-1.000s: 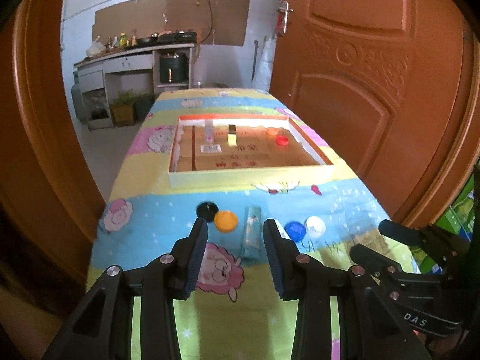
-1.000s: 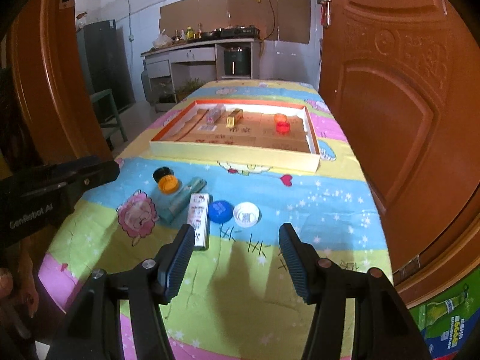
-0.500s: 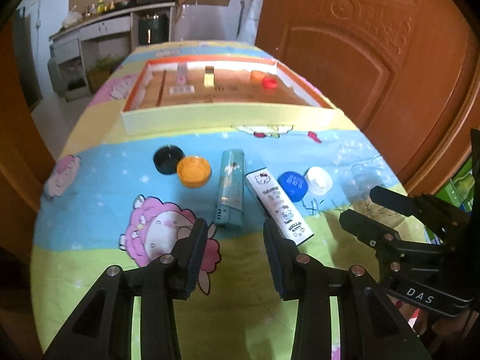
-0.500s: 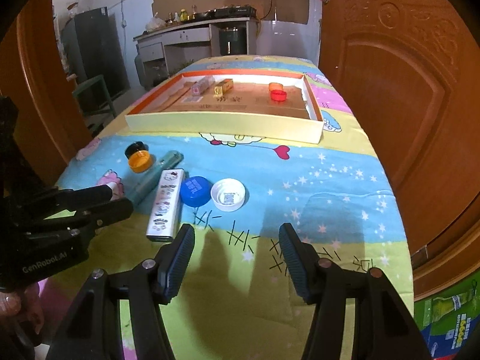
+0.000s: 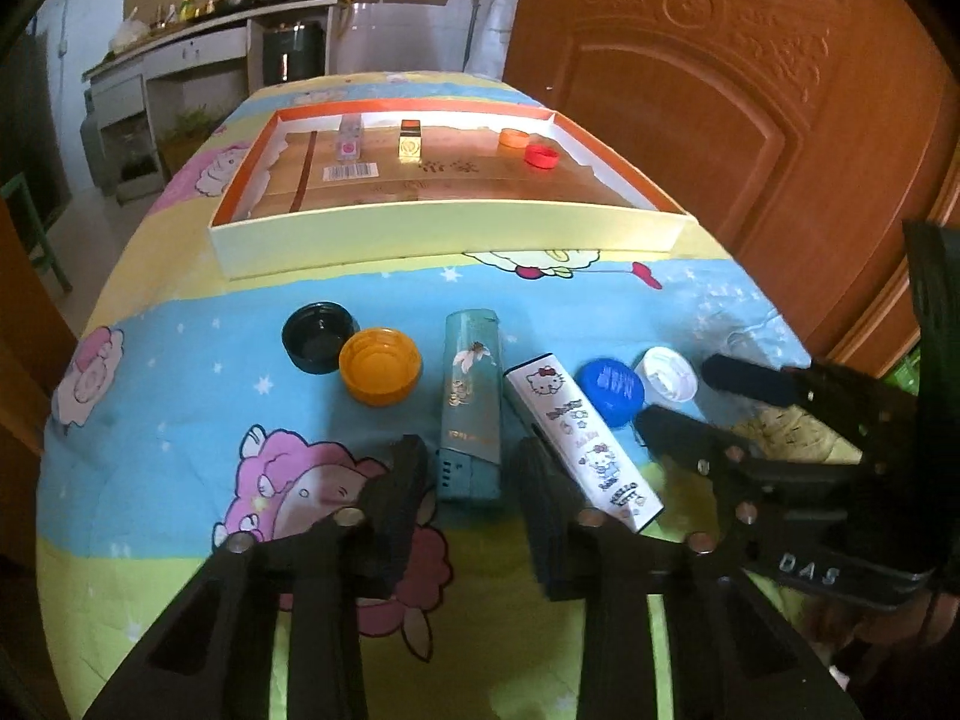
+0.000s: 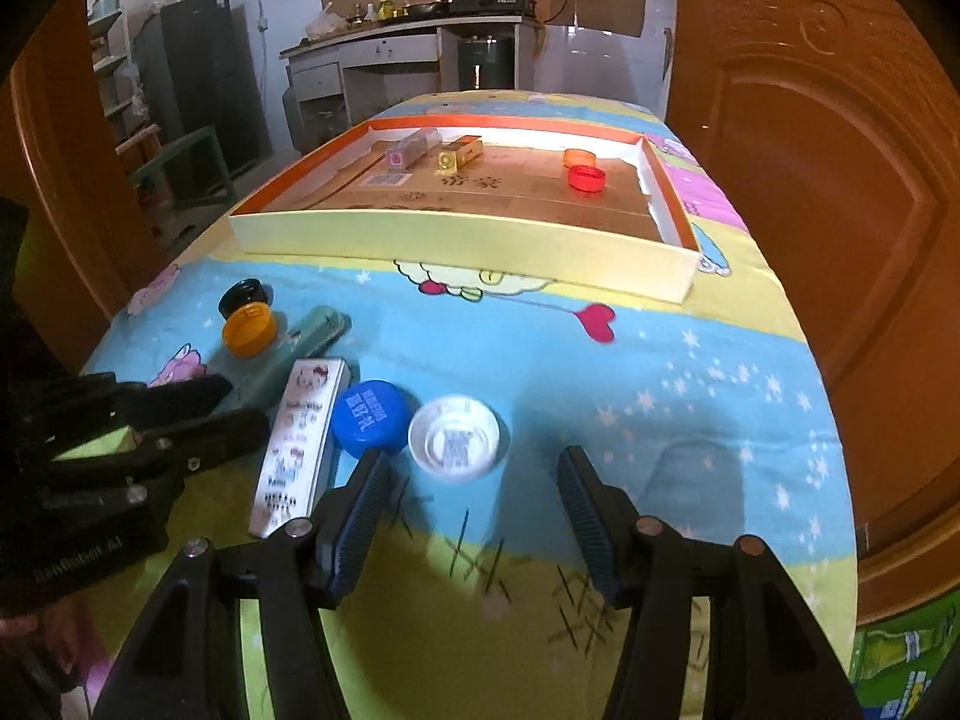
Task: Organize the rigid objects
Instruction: 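Grasp the teal bottle with the left tool while the right tool grasps the white cap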
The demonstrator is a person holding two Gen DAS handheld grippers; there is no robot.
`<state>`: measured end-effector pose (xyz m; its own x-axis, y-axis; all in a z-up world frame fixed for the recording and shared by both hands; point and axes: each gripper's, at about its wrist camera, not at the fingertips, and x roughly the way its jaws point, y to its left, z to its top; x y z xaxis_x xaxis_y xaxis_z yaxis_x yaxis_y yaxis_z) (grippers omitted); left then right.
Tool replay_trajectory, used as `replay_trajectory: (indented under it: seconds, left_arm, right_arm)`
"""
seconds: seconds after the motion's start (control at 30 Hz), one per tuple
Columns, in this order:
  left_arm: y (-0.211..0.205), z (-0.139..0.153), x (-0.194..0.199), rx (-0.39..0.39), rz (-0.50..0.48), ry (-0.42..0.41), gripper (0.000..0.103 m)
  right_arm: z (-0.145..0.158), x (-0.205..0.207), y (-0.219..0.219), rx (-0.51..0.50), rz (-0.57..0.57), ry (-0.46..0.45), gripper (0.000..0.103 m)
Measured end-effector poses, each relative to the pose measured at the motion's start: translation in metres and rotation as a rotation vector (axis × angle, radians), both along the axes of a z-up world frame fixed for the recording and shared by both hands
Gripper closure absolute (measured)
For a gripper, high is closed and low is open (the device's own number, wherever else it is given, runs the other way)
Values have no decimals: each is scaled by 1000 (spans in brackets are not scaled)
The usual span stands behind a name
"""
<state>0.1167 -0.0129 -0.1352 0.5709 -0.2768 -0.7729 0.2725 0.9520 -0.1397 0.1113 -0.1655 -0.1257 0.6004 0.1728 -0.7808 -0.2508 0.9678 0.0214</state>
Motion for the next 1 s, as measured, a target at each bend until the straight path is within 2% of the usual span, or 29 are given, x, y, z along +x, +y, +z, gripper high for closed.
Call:
replay_trajectory:
  seconds: [0.07,0.13,0.2,0.57,0.87,1.0]
  left_arm:
    - [-2,0,1,20,-10,-7,79]
    - [-2,0,1,24,-15,-8,79]
    - [0,0,1,14,-15,-8,80]
    - [5,2,-4,-31,-3,-13,80]
    - [7,21,-17,-40,-9,-41,80]
    - [4,19,-17,-19,-15,-3,80]
  right_arm:
    - [-1,4,4,-23,3,-3,51]
    - [0,6,7,-11,18,0,67]
    - [0,7,9,-12,20,1,73]
    - [3,-3,5,17,12,12,73]
    - [21,-19,1,20,11,-23,73]
    - [26,-25,2,20,20,-28,73]
